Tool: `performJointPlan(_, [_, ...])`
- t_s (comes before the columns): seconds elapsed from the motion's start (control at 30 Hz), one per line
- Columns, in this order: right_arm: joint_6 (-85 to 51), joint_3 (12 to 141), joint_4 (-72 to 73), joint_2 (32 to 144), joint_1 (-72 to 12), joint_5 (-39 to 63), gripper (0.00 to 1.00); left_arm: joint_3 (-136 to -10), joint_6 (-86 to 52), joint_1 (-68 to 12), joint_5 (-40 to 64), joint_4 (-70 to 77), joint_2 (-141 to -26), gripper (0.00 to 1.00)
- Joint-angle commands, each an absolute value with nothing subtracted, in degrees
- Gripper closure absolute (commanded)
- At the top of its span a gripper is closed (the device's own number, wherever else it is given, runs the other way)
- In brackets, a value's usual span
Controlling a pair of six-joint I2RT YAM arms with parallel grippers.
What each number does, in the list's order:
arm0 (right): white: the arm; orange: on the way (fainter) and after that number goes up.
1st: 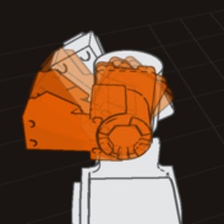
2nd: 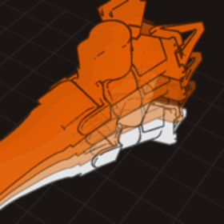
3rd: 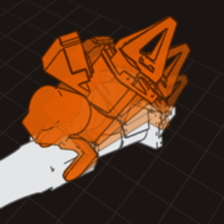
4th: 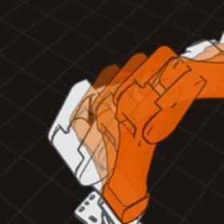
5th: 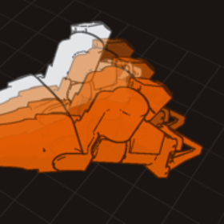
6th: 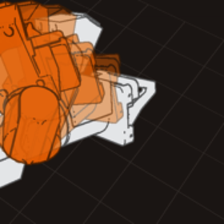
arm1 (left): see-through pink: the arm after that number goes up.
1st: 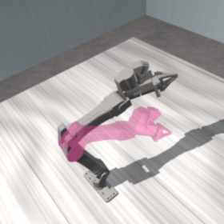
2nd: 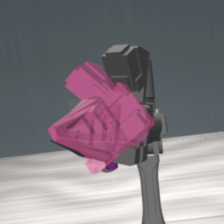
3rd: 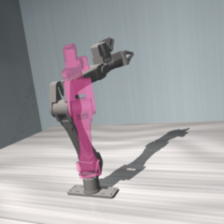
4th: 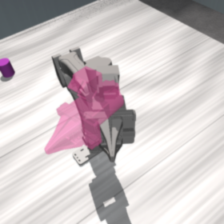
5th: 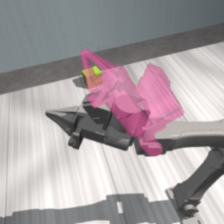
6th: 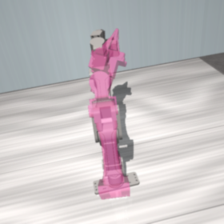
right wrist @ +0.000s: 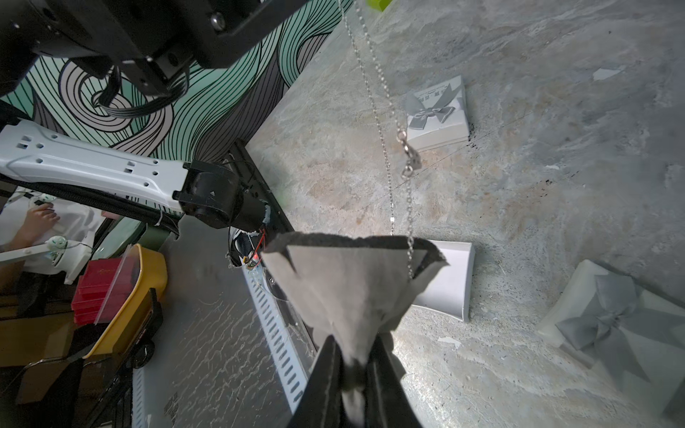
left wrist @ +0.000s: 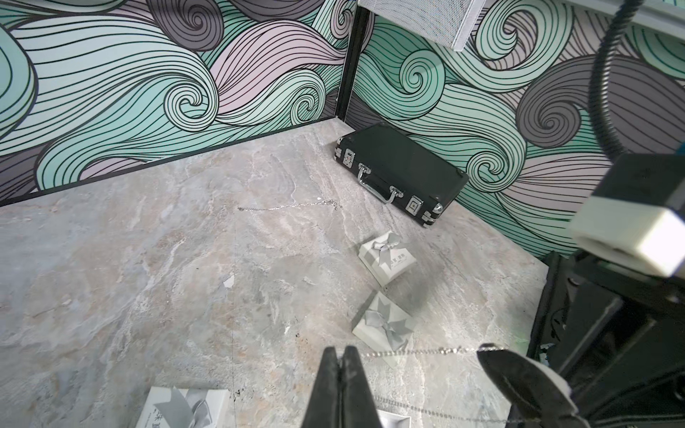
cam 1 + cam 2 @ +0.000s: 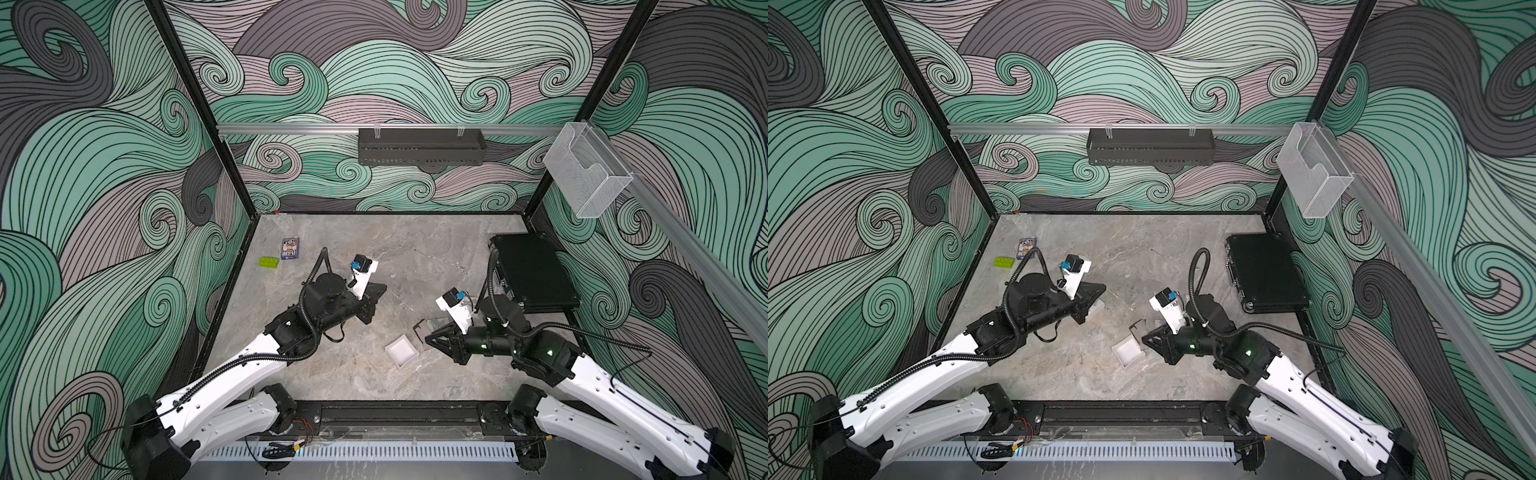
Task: Take the necklace out of the lift-off lid jewelry box
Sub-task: Pick up the necklace from the inner lining, then place the necklace at the center of the board.
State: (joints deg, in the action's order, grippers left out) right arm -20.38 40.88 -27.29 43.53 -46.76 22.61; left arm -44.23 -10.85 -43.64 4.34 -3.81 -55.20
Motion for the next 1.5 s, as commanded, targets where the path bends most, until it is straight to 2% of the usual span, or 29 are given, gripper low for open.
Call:
performJointPlan(0.0, [-20.06, 42.83, -28.50, 42.94, -46.32, 19.75, 0.84, -44.45, -10.79, -43.15, 2.01, -2.86, -55.51, 1.00])
performJointPlan(0.33, [-20.39, 44.62, -29.44, 40.81, -45.11, 16.02, 0.84, -42.82, -11.53, -41.86, -1.13, -4.18, -55.83, 1.00])
performJointPlan(0.9, [-20.47, 44.78, -31.52, 38.58, -43.07, 15.33, 0.84, -43.00, -12.87, -38.87, 0.49, -1.04, -61.44, 1.00])
performJointPlan(1.17, [-20.99, 44.02, -32.53, 39.94, -42.98, 17.00, 0.84, -46.88, -11.63, -36.99, 2.43, 0.23, -68.14, 1.00])
performJointPlan(1.47, [-23.37, 40.73, -33.77, 38.14, -42.98, 19.69, 0.83, -55.19, -10.44, -32.35, 8.34, -1.49, -80.84, 1.00])
